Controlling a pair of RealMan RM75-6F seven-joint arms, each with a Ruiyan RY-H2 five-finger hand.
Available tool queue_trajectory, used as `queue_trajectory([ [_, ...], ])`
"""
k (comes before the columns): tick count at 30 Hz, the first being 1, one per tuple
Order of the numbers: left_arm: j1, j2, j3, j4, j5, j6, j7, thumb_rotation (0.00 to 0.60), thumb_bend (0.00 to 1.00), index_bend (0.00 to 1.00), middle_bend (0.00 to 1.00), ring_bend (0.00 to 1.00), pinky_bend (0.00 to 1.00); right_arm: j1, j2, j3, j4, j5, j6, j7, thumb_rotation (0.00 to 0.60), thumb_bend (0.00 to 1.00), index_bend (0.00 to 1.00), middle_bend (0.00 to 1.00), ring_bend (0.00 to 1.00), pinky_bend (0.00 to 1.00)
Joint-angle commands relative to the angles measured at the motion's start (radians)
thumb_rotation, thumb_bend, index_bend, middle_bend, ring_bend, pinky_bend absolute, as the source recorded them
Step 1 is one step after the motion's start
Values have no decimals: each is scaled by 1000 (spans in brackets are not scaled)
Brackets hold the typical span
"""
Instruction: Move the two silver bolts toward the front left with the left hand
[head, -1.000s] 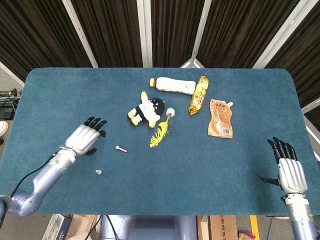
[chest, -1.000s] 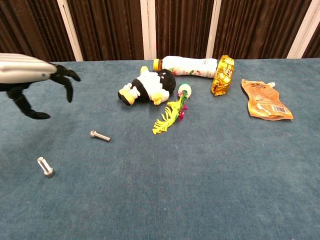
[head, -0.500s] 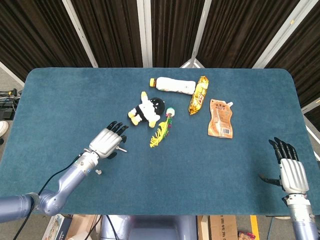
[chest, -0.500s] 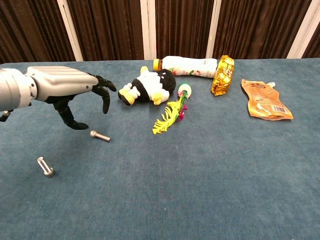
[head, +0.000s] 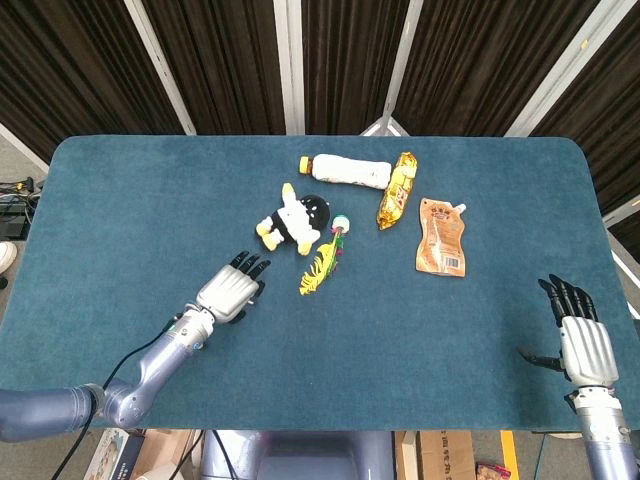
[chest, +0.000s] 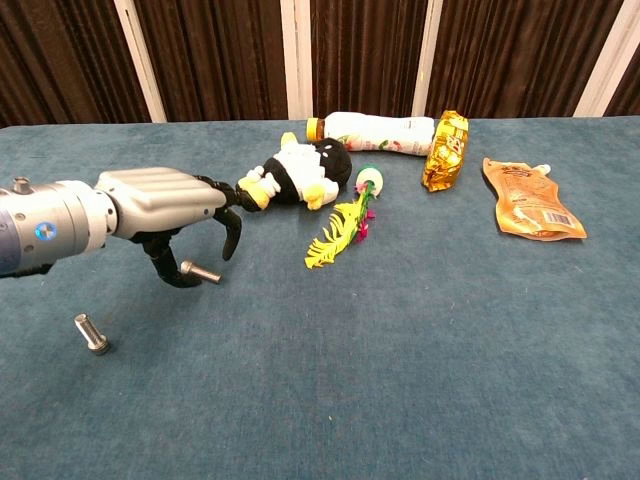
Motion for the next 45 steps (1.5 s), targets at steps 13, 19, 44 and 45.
queue_trajectory([
  [13, -1, -53, 24, 66, 30, 20, -11, 600, 419, 459, 53, 0, 0, -1, -1, 1, 1, -1, 1, 3, 600, 110, 119, 67, 31, 0],
  [19, 3, -68, 28, 91, 42, 30, -14, 600, 420, 458, 53, 0, 0, 0, -3, 1, 3, -1, -2, 0, 600, 110, 119, 68, 31, 0],
  [44, 14, -102, 42, 124, 41, 51, 34, 600, 430, 540, 70, 0, 0, 2, -4, 1, 5, 3, -8, 2, 600, 110, 119, 67, 31, 0],
  [45, 15, -103, 41, 124, 40, 52, 34, 600, 431, 543, 71, 0, 0, 2, -5, 1, 5, 3, -8, 2, 600, 110, 119, 67, 32, 0],
])
